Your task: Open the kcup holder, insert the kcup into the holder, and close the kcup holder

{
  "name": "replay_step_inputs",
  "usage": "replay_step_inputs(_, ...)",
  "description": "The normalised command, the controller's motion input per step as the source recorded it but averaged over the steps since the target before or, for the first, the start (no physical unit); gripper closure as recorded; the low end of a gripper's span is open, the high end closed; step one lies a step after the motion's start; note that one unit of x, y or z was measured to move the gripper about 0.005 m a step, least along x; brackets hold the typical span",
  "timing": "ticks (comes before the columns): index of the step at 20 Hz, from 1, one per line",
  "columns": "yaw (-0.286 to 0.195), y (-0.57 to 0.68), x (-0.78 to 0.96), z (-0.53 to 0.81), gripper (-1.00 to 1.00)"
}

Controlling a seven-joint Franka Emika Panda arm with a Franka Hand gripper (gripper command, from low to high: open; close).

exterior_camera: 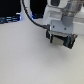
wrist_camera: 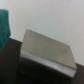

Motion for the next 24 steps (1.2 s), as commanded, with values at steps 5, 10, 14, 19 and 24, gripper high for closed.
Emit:
replay_step_inputs(5,0.174,0.30,-0.32,-0.08,-1.00)
replay_step_inputs(10,0.098,0.54,-0.35,0.01,-1.00)
replay_step_inputs(14,0.092,0.55,-0.44,0.06,-1.00)
replay_step_inputs(19,0.089,0.52,-0.53,0.11,-1.00)
replay_step_inputs(24,0.073,0.50,-0.73,0.03,-1.00)
